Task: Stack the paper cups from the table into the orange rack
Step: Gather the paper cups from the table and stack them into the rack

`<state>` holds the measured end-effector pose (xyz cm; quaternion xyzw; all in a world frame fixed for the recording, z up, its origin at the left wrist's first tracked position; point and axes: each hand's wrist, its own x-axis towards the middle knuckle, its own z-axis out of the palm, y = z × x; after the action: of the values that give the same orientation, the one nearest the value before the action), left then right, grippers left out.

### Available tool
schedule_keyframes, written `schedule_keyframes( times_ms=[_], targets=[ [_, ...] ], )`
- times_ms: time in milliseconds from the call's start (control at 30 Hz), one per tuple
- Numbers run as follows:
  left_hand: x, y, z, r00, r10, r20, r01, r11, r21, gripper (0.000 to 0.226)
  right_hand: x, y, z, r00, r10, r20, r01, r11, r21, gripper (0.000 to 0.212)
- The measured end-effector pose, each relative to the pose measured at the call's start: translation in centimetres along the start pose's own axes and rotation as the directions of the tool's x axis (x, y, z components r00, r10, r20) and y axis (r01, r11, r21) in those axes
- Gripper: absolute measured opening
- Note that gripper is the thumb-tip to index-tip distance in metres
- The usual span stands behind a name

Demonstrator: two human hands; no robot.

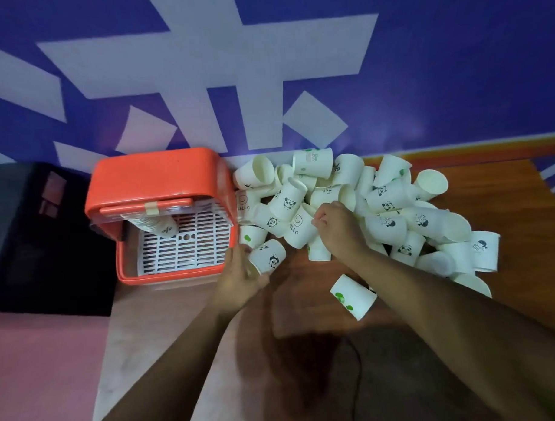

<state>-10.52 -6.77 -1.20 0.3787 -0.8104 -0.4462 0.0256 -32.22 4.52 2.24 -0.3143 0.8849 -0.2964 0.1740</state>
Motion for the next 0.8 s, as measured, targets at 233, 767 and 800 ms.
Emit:
schedule_keyframes(
  times_ms=[233, 767, 800],
  targets=[
    [-4.2, -0.6, -6.2, 0.968, -0.129, -0.215, 0.058, 0.950, -0.308, 0.053, -1.2, -4.3, -3.9, 0.991, -0.128, 0.043, 0.119, 0.976, 0.183, 0.006],
    [2.0, -7.9, -14.4, 0.987, 0.088, -0.134, -0.080, 0.995, 0.059, 0.081, -4.7, -13.1, 4.7, 0.968, 0.023, 0.252, -0.115, 0.927, 0.357, 0.054],
    [2.6, -8.0, -14.2, 0.990, 0.100, -0.103, -0.093, 0.993, 0.069, 0.080, -4.7, -13.1, 5.1, 0.969, 0.036, 0.246, -0.122, 0.930, 0.346, 0.062]
  ],
)
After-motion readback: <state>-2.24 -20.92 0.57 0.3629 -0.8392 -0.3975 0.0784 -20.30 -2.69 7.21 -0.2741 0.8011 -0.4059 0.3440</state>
